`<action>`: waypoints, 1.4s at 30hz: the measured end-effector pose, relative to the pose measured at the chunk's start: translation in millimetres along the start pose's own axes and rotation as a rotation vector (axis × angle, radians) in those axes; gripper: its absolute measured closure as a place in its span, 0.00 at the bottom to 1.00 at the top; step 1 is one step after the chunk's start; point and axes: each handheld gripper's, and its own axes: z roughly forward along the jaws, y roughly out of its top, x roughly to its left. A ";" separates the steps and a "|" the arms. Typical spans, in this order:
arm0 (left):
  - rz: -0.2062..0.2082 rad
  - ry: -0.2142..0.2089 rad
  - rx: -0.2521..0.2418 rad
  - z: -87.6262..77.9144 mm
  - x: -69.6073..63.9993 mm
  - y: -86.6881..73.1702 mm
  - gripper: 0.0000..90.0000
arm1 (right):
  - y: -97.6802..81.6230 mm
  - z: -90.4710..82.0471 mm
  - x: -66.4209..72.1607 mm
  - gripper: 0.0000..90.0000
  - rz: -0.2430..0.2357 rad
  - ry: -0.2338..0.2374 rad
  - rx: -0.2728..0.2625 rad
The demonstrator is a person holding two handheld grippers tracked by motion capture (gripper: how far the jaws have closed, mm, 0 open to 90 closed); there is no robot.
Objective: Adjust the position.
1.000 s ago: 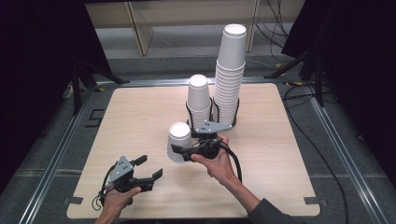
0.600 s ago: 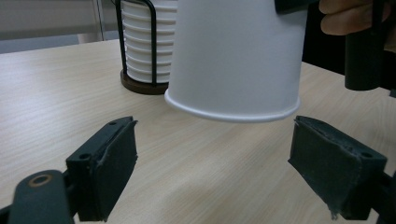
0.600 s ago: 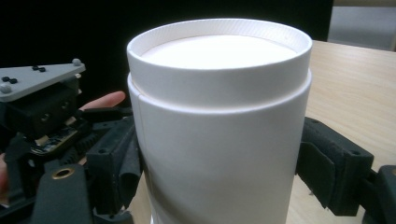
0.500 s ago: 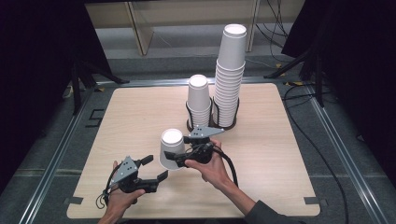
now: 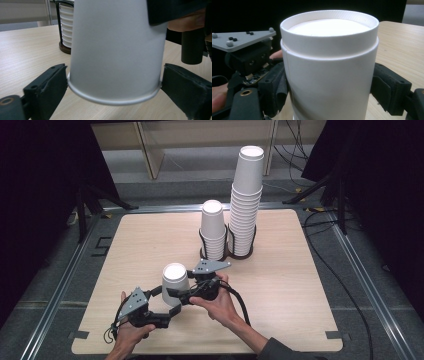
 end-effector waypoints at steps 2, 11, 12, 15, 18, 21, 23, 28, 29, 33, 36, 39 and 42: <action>0.001 -0.001 0.000 0.2 -0.4 -0.1 0.03 | -0.4 2.1 2.4 0.25 0.008 0.015 -0.004; 0.008 -0.009 -0.016 1.0 -2.3 -0.3 0.00 | -1.6 6.6 6.5 0.25 0.027 0.058 -0.039; 0.012 -0.009 -0.011 0.7 -2.2 -0.4 0.00 | -1.3 4.6 9.0 0.25 0.062 0.059 -0.018; 0.020 -0.011 -0.012 1.8 -2.9 -0.9 0.00 | -1.4 5.5 11.0 0.25 0.069 0.081 -0.024; 0.019 -0.022 -0.028 3.0 -3.4 -1.5 0.00 | -1.9 6.7 12.5 0.25 0.070 0.090 -0.030; 0.027 -0.025 -0.035 2.9 -3.7 -1.7 0.00 | -2.2 8.1 13.2 0.25 0.055 0.090 -0.043; 0.040 -0.009 -0.013 0.5 -4.5 -0.8 0.00 | -2.2 7.8 13.4 0.25 0.059 0.091 -0.040; 0.057 -0.003 -0.023 -0.5 -5.1 0.0 0.02 | -1.6 6.1 12.7 0.24 0.061 0.087 -0.030; 0.058 -0.002 -0.025 -0.6 -5.4 0.2 0.02 | -1.6 6.1 12.3 0.24 0.055 0.083 -0.036; 0.068 -0.001 -0.023 -1.3 -5.4 0.4 0.04 | -1.4 6.4 11.8 0.23 0.045 0.084 -0.046; 0.071 -0.003 -0.031 -2.3 -5.3 1.1 0.08 | -0.5 4.3 12.3 0.22 0.087 0.091 -0.023; 0.091 -0.003 -0.025 -3.2 -5.9 2.1 0.10 | 1.2 4.6 11.9 0.20 0.040 0.089 -0.032; 0.108 0.001 -0.016 -3.5 -6.5 2.9 0.12 | 3.1 3.6 14.3 0.19 0.039 0.089 -0.008</action>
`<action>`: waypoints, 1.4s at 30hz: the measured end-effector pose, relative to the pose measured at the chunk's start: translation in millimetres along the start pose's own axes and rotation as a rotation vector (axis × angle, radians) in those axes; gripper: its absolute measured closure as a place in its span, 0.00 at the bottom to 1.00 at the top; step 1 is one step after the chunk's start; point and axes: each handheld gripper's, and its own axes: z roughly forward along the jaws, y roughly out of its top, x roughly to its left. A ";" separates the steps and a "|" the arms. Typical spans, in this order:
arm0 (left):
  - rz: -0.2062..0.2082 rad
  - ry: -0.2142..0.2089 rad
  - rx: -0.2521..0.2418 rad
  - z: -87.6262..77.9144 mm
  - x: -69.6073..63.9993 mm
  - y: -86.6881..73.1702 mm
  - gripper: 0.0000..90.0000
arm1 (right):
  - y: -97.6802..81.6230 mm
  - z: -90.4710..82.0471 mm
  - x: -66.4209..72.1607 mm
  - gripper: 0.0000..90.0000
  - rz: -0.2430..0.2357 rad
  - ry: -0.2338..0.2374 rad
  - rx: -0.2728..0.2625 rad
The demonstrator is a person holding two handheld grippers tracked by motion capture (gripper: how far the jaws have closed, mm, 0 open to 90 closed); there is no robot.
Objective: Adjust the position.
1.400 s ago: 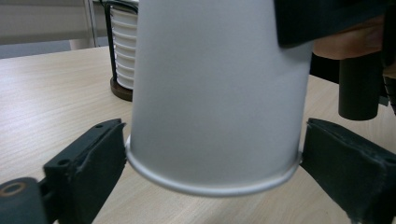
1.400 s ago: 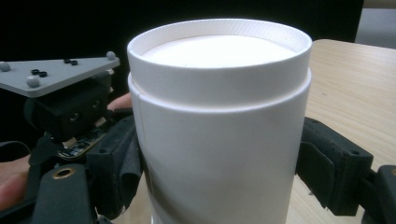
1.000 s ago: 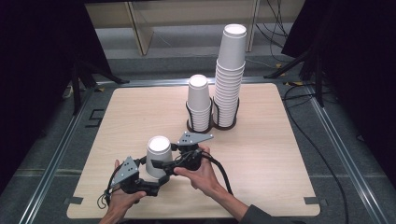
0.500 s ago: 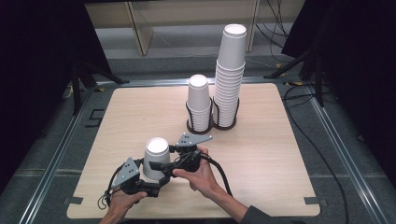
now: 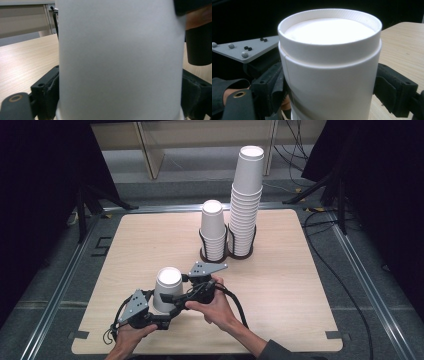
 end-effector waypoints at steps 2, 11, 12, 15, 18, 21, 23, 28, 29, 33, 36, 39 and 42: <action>0.003 -0.001 0.003 0.1 0.0 0.0 0.13 | 1.9 -0.5 -1.6 0.17 -0.020 -0.003 0.018; 0.082 -0.054 0.070 1.9 -0.6 3.9 0.15 | 15.0 -17.9 -7.9 0.17 -0.013 0.022 0.014; 0.085 -0.056 0.076 1.7 -0.7 4.2 0.15 | 16.7 -21.0 -8.1 0.17 -0.010 0.034 0.027; 0.092 -0.059 0.102 -0.2 -0.5 6.6 0.15 | 18.6 -25.3 -7.4 0.17 0.003 0.051 0.043; 0.112 -0.064 0.135 -2.2 0.8 9.5 0.15 | 22.1 -31.0 -8.4 0.17 -0.011 0.042 0.065; 0.130 -0.066 0.159 -2.7 0.8 9.7 0.16 | 24.6 -35.2 -8.9 0.17 -0.030 0.050 0.094; 0.159 -0.068 0.198 -2.9 1.0 9.9 0.16 | 25.2 -37.2 -10.1 0.17 -0.043 0.048 0.122; 0.202 -0.088 0.250 0.0 -3.6 8.2 0.16 | 22.5 -37.7 -13.2 0.17 -0.054 0.059 0.204; 0.205 -0.089 0.259 0.3 -5.3 7.9 0.16 | 21.7 -37.0 -13.7 0.17 -0.051 0.066 0.211; 0.234 -0.097 0.282 1.1 -8.1 7.7 0.16 | 19.2 -35.7 -12.8 0.17 -0.033 0.070 0.264; 0.243 -0.094 0.278 0.9 -9.3 7.6 0.16 | 17.7 -33.0 -14.4 0.17 -0.060 0.083 0.272; 0.245 -0.103 0.264 1.3 -10.5 7.7 0.16 | 15.3 -30.5 -15.5 0.17 -0.061 0.092 0.280; 0.246 -0.103 0.266 0.9 -11.0 8.3 0.16 | 12.6 -28.4 -15.3 0.19 -0.037 0.109 0.296</action>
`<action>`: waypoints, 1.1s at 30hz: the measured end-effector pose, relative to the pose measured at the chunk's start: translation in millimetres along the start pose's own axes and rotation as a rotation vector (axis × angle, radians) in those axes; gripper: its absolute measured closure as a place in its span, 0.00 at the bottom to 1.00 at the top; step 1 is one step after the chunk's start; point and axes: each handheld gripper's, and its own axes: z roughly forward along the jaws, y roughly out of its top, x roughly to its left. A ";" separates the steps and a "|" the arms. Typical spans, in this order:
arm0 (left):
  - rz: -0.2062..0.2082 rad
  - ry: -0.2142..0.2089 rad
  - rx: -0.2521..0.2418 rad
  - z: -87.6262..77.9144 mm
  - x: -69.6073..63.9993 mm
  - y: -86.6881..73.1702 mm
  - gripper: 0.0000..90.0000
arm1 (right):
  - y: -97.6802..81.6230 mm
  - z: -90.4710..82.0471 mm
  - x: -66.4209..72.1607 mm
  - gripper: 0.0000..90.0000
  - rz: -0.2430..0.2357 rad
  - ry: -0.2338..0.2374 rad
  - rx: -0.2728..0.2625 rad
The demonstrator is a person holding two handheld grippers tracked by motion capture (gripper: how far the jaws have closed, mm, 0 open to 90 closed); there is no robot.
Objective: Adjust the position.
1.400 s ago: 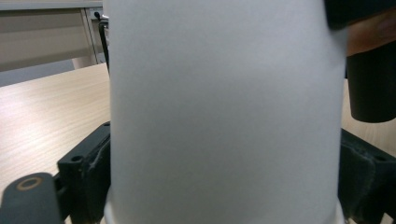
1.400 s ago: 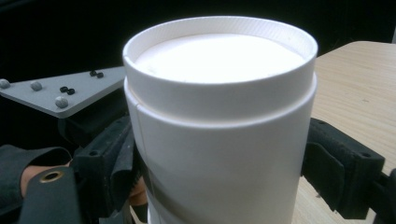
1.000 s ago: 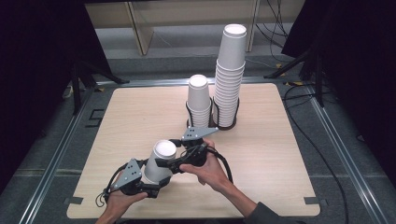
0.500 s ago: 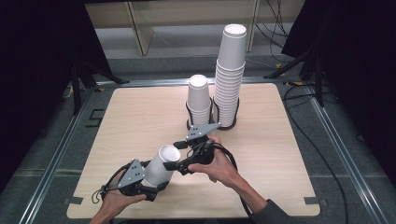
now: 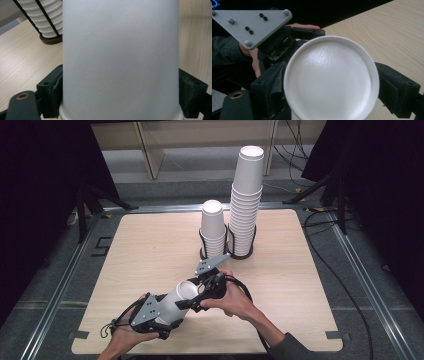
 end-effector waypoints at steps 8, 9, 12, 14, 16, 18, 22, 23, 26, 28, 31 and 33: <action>0.012 -0.004 -0.007 0.1 1.3 -0.6 0.15 | -0.9 1.6 -1.1 0.25 0.006 0.028 -0.005; -0.001 0.000 -0.018 0.2 0.8 -0.7 0.13 | -0.6 1.2 -1.7 0.25 -0.005 0.022 -0.015; -0.027 -0.001 -0.073 1.5 1.3 -2.0 0.07 | 0.7 -1.2 -2.3 0.26 0.004 0.032 -0.027; -0.042 0.004 -0.108 0.3 2.7 -2.4 0.06 | 1.3 -3.8 -3.3 0.27 0.019 0.040 -0.051; -0.050 -0.003 -0.151 -1.5 4.6 -2.6 0.05 | 1.6 -6.4 -5.1 0.27 0.040 0.053 -0.086; -0.061 -0.005 -0.194 -2.2 5.6 -2.6 0.05 | 2.1 -8.9 -7.4 0.27 0.056 0.064 -0.110; -0.086 0.003 -0.257 -5.0 6.9 -3.0 0.04 | 2.8 -14.0 -9.7 0.27 0.088 0.083 -0.155; -0.085 0.007 -0.262 -5.8 7.1 -2.8 0.04 | 2.9 -15.3 -10.6 0.27 0.095 0.096 -0.160; -0.093 0.008 -0.326 -6.2 7.8 -2.8 0.04 | 3.2 -19.3 -11.2 0.27 0.126 0.103 -0.183; -0.097 0.034 -0.378 -6.8 7.1 -3.5 0.03 | 3.4 -20.8 -13.7 0.27 0.112 0.114 -0.212; -0.100 0.064 -0.409 -9.6 7.2 -3.2 0.04 | 4.2 -24.8 -14.5 0.27 0.124 0.114 -0.227; -0.091 0.068 -0.411 -10.7 8.2 -3.1 0.04 | 4.3 -26.5 -15.0 0.27 0.133 0.123 -0.239</action>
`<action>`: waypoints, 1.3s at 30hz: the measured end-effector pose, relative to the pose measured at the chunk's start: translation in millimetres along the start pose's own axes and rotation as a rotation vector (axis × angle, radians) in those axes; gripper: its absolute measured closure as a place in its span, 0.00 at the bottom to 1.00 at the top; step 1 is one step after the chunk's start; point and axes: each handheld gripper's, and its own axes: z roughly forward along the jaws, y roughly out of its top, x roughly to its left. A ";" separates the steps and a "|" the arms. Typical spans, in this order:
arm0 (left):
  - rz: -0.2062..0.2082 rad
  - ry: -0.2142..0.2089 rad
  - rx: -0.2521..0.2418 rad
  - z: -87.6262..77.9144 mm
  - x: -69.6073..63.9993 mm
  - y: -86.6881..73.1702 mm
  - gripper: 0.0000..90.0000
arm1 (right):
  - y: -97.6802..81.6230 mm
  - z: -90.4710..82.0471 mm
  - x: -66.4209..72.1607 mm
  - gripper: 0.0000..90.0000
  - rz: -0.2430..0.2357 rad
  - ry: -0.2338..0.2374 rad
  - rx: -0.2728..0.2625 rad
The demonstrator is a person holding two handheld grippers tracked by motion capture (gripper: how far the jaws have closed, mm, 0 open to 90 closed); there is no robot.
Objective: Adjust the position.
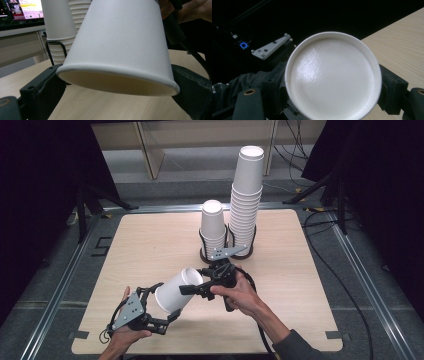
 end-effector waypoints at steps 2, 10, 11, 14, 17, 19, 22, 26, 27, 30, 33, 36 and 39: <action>-0.008 -0.002 0.003 -0.2 -0.3 0.0 0.04 | -0.3 -0.1 -0.1 0.27 0.003 0.004 -0.004; -0.061 -0.024 0.006 0.8 0.7 -0.2 0.04 | -4.8 4.5 -3.8 0.28 0.036 0.028 -0.002; -0.068 -0.032 -0.011 2.2 0.7 -0.8 0.04 | -5.5 4.5 -3.5 0.28 0.063 0.038 0.003; -0.072 -0.027 0.026 0.1 0.4 0.2 0.05 | -6.8 5.1 -6.7 0.28 0.054 0.044 -0.002; -0.080 -0.031 0.029 0.1 1.2 0.5 0.05 | -7.1 4.9 -7.6 0.28 0.049 0.039 -0.004; -0.088 -0.030 0.040 -0.3 1.2 0.6 0.06 | -7.6 4.8 -7.8 0.28 0.054 0.040 -0.004; -0.092 -0.040 0.052 0.6 1.4 0.0 0.05 | -8.7 5.1 -7.0 0.28 0.084 0.050 0.002; -0.090 -0.048 0.062 2.7 -0.3 -0.7 0.03 | -9.1 7.6 -7.4 0.28 0.069 0.063 0.004; -0.090 -0.050 0.064 2.7 -0.9 -0.9 0.05 | -9.5 8.0 -7.0 0.28 0.071 0.054 0.007; -0.091 -0.052 0.061 2.0 0.9 -0.1 0.07 | -9.5 7.7 -7.3 0.28 0.068 0.053 0.008; -0.099 -0.056 0.067 1.7 1.3 -0.2 0.08 | -9.6 7.4 -8.3 0.28 0.068 0.054 0.007; -0.105 -0.055 0.064 1.7 1.0 -0.3 0.06 | -10.2 7.8 -8.6 0.28 0.071 0.058 0.007; -0.112 -0.051 0.058 2.3 0.6 -0.1 0.05 | -10.2 7.7 -9.9 0.28 0.069 0.063 0.001</action>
